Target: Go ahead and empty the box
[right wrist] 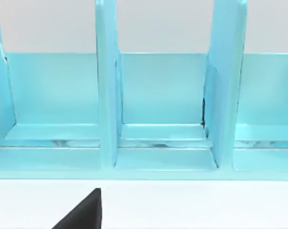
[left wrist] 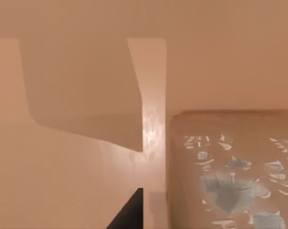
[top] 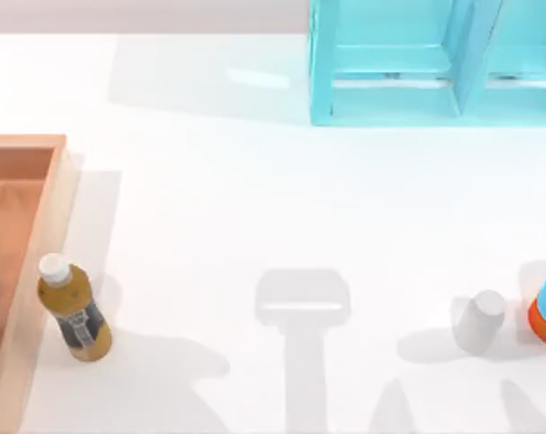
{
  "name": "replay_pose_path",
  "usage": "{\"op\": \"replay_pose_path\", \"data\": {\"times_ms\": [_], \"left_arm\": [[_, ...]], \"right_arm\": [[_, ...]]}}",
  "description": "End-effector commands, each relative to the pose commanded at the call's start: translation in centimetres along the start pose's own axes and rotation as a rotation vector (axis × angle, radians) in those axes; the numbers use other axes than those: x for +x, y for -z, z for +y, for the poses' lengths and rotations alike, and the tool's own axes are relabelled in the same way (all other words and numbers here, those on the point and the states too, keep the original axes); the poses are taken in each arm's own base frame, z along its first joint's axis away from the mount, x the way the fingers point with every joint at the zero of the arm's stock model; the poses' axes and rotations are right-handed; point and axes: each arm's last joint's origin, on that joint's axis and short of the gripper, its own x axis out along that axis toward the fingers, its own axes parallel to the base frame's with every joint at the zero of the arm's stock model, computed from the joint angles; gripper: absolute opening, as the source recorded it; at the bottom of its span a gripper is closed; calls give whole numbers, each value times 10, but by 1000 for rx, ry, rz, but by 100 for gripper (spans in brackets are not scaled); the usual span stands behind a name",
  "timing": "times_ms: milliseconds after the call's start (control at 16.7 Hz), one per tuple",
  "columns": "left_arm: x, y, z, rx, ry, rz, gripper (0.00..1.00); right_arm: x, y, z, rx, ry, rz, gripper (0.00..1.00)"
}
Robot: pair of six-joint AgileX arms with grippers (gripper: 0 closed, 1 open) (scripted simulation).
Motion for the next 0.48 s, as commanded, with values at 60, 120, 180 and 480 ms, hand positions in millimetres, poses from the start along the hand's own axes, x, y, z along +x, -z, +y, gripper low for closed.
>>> {"op": "replay_pose_path", "data": {"times_ms": [60, 120, 180, 480], "left_arm": [[0, 0, 0, 0, 0, 0, 47], [0, 0, 0, 0, 0, 0, 40], [0, 0, 0, 0, 0, 0, 32], [0, 0, 0, 0, 0, 0, 0]], "right_arm": [[0, 0, 0, 0, 0, 0, 100], [0, 0, 0, 0, 0, 0, 100], [0, 0, 0, 0, 0, 0, 100], [0, 0, 0, 0, 0, 0, 100]]}}
